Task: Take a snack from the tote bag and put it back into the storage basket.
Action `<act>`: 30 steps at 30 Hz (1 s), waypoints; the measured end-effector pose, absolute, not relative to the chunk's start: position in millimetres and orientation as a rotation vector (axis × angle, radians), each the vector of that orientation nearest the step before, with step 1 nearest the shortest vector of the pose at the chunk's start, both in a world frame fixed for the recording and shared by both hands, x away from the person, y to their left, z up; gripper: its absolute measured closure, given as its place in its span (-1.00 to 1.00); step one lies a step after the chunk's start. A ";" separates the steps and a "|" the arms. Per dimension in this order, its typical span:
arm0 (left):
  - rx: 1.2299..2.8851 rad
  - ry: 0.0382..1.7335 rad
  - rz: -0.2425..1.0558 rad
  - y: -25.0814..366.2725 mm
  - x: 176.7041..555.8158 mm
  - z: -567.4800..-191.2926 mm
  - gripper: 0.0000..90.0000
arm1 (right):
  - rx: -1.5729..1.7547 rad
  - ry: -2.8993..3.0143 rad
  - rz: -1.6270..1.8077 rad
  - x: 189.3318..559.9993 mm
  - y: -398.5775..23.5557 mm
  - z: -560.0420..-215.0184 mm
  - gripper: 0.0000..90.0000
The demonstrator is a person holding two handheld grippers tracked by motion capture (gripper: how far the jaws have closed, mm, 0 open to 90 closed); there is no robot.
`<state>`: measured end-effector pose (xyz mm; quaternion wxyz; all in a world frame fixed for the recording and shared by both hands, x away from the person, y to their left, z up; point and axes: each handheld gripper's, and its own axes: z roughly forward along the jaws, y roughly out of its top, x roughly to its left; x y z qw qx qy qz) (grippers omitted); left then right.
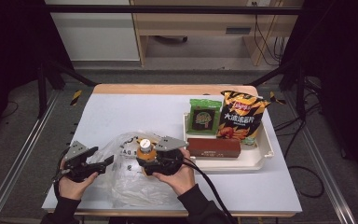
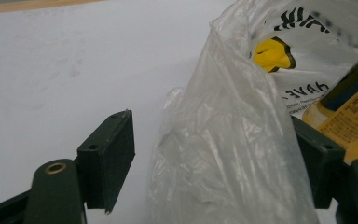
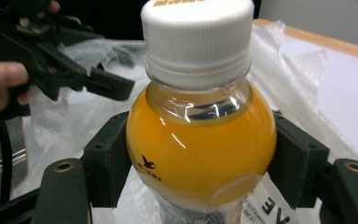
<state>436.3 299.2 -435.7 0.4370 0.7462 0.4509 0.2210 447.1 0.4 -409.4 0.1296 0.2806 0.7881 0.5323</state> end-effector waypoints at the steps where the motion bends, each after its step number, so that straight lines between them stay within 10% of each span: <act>1: 1.857 1.121 0.549 299.1 436.3 -435.6 -0.46 | 0.816 2.282 1.553 445.8 -0.1 -405.7 -0.33; 30: 1.853 1.115 0.548 299.4 435.7 -434.2 -0.47 | 0.847 2.086 1.620 432.2 -53.1 -325.8 -0.33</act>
